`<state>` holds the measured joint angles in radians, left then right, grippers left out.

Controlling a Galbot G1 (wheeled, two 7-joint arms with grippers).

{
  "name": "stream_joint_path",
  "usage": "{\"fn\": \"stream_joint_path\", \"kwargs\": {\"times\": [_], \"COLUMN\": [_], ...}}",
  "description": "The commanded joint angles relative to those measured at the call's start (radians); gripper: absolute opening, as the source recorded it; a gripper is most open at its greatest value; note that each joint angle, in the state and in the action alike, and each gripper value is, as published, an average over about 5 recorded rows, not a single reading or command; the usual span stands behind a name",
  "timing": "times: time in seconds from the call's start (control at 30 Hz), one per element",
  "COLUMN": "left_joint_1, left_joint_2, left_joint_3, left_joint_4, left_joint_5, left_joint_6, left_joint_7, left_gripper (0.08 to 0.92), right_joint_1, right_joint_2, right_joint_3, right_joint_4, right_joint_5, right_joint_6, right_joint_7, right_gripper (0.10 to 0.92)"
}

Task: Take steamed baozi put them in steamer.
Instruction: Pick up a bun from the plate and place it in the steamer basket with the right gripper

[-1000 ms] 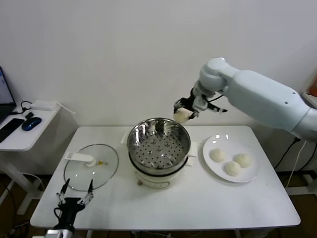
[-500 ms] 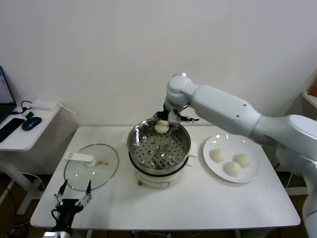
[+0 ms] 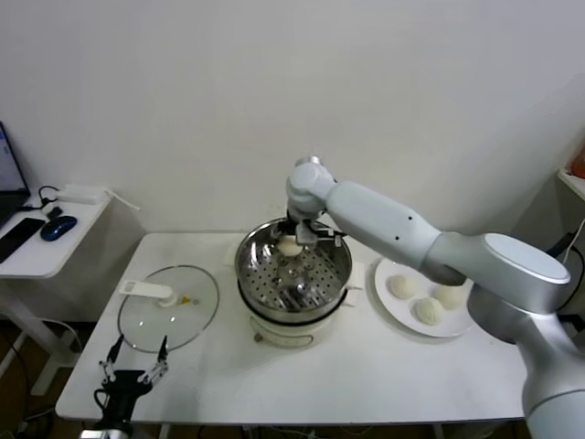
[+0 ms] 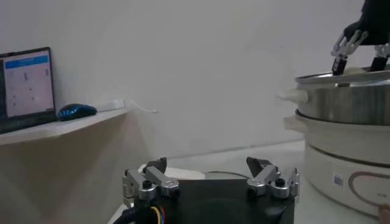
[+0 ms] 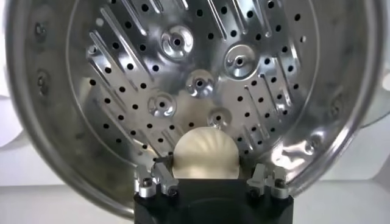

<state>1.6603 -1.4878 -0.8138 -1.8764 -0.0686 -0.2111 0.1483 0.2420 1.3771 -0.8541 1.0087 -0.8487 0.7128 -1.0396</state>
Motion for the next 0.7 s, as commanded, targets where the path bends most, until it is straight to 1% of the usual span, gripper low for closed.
{"fn": "stream_joint_path", "kwargs": {"times": [0.03,0.23,0.4,0.47,0.57,0.7], "left_joint_1": [-0.001,0.000,0.002,0.002,0.002,0.003], "left_joint_2": [-0.002,-0.004,-0.002,-0.002,-0.003,-0.003], "left_joint_3": [-0.001,-0.003,-0.007,-0.008,-0.008,-0.008], "left_joint_4": [0.000,-0.002,-0.003,-0.003,-0.002,-0.004], "left_joint_5": [-0.001,0.000,0.000,0.000,0.000,0.000], "left_joint_6": [0.001,0.001,0.001,0.001,0.001,0.002], "left_joint_7": [0.000,0.001,0.000,0.000,-0.001,-0.001], "left_gripper": [0.823,0.823,0.823,0.823,0.823,0.823], "right_joint_1": [-0.039,-0.044,-0.040,-0.034,-0.009,0.073], "right_joint_2": [0.029,0.036,0.037,0.035,0.024,-0.025], "right_joint_3": [0.026,0.032,0.038,0.042,0.037,-0.019], "right_joint_4": [-0.037,-0.047,-0.053,-0.051,-0.035,0.026], "right_joint_5": [-0.068,-0.067,-0.063,-0.057,-0.004,0.152], "right_joint_6": [0.017,0.022,0.033,0.039,0.042,0.019], "right_joint_7": [0.006,0.010,0.011,0.007,-0.011,-0.060], "right_gripper": [0.719,0.738,0.804,0.818,0.822,0.823]}}
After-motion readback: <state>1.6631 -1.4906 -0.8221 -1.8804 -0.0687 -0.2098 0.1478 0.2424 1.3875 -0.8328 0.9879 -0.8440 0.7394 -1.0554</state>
